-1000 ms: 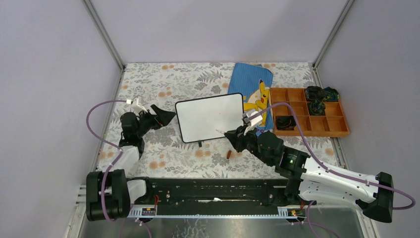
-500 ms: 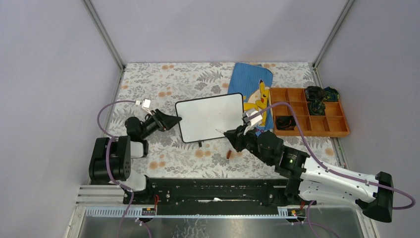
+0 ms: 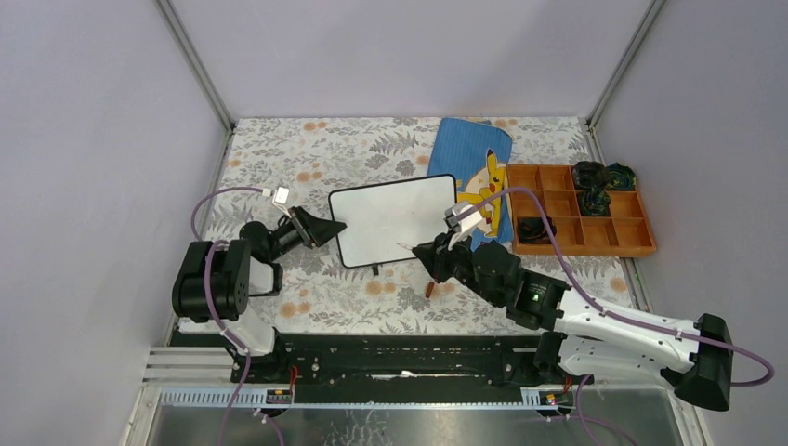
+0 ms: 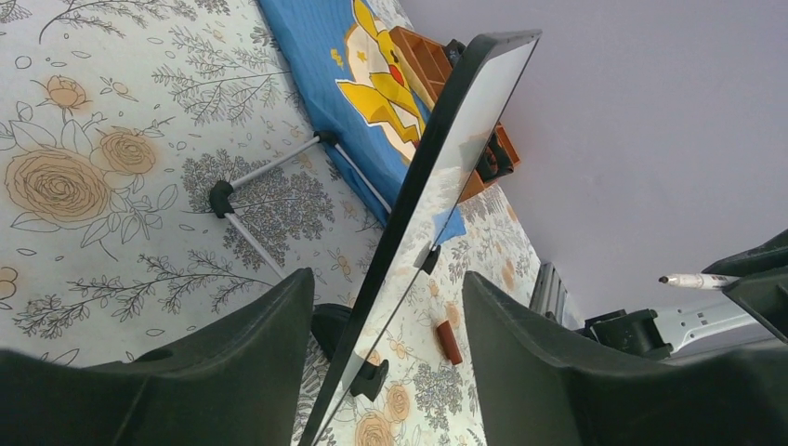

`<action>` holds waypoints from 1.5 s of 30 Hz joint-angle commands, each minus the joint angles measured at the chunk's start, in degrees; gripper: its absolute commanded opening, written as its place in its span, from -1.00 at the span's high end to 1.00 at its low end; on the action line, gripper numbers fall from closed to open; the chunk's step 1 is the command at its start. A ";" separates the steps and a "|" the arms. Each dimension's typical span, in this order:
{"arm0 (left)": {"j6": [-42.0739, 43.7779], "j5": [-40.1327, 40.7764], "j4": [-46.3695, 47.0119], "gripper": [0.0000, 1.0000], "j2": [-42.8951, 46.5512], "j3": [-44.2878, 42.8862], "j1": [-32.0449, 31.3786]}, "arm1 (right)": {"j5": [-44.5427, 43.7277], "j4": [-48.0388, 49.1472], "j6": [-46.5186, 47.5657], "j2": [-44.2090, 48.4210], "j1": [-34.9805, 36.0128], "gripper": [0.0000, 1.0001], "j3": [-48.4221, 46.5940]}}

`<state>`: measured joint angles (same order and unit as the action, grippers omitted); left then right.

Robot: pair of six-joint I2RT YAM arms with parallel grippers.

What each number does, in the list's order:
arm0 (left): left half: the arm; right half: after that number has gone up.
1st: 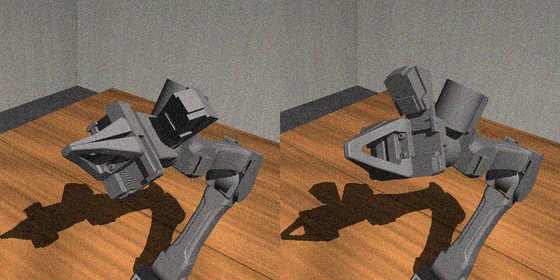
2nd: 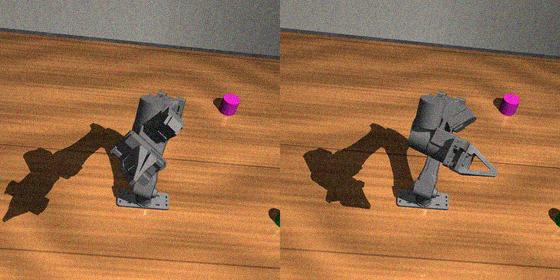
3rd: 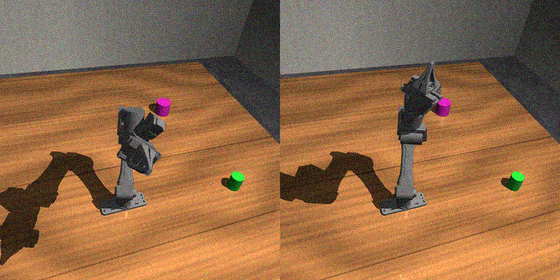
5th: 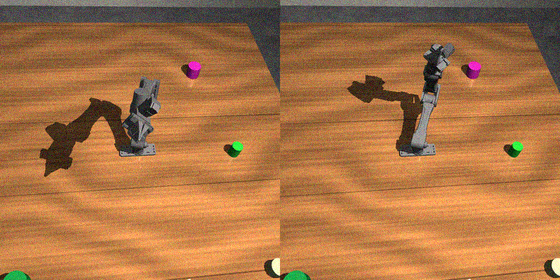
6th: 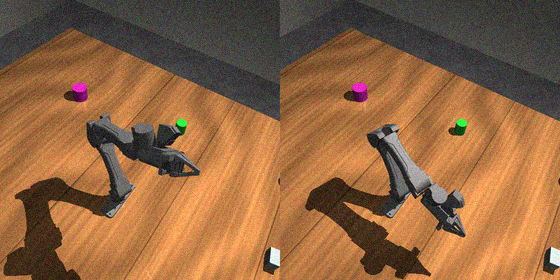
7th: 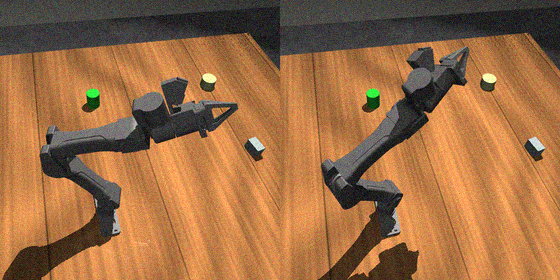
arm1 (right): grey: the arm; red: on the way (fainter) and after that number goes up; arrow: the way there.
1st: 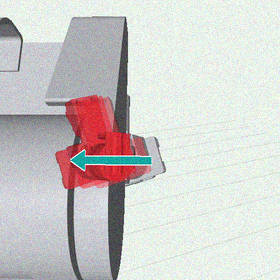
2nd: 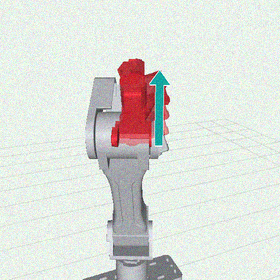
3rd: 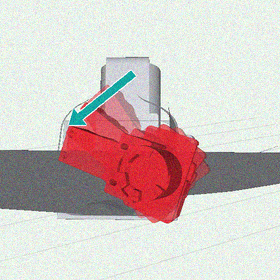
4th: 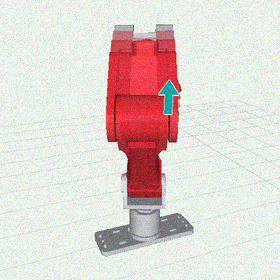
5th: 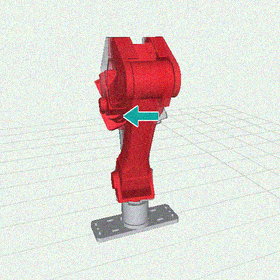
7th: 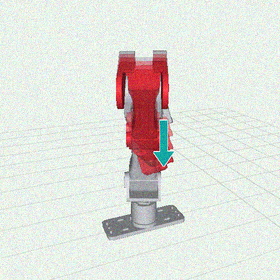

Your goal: Write a sentence on the whiteboard

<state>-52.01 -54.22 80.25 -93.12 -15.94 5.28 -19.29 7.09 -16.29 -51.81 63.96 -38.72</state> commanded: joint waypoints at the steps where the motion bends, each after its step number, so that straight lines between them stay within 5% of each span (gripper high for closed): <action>1: 0.72 -0.38 5.10 -0.26 -0.81 0.62 -0.35 | 3.22 4.76 -1.17 -2.51 -0.25 1.00 -4.41; 24: 2.00 1.08 4.17 0.13 -2.05 0.65 -0.84 | 7.06 6.85 -2.70 -8.48 -0.16 1.00 -6.26; 45: 3.05 1.78 2.81 0.43 -2.34 0.53 -0.95 | 2.35 2.75 -0.37 -4.12 -0.16 1.00 -2.63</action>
<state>-50.37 -53.15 80.47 -94.98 -15.81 4.80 -15.44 8.54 -17.65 -56.90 63.96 -41.34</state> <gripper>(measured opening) 0.298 0.168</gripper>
